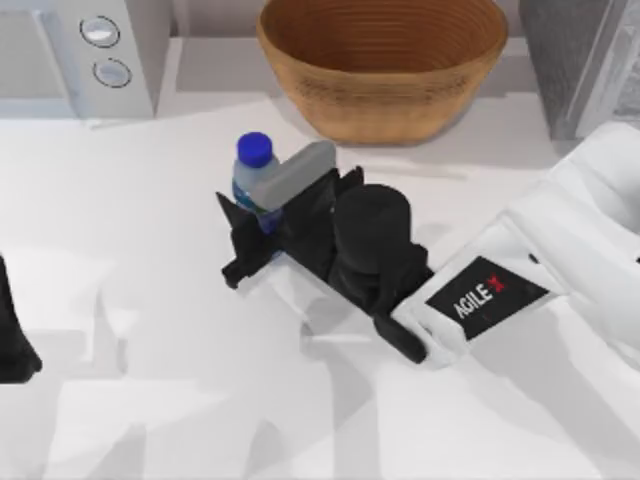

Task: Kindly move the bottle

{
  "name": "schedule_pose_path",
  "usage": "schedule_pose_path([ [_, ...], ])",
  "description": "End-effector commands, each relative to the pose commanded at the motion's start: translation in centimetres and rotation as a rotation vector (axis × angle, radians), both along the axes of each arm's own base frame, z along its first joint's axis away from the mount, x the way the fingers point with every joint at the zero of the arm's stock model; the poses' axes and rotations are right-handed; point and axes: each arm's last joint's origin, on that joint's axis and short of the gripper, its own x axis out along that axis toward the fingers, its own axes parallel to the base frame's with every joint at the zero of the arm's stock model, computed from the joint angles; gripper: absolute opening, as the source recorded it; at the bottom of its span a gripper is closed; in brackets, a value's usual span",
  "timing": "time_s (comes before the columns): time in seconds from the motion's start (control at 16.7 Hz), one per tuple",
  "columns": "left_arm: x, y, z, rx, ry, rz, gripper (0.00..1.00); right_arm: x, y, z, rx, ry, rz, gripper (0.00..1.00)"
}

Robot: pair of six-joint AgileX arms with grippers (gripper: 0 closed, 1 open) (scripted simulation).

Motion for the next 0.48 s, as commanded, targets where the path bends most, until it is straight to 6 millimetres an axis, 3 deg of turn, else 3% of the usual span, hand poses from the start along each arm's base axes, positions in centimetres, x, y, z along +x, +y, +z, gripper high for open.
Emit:
schedule_pose_path([
  [0.12,0.0,0.0,0.0,0.0,0.0,0.0,1.0,0.1,-0.2,0.1,0.001,0.0,-0.003,0.0],
  [0.24,0.0,0.0,0.0,0.0,0.0,0.0,1.0,0.4,-1.6,-0.1,-0.007,0.004,0.0,0.0],
  [0.48,0.0,0.0,0.0,0.0,0.0,0.0,1.0,1.9,-8.5,-0.1,-0.033,0.028,0.016,0.0],
])
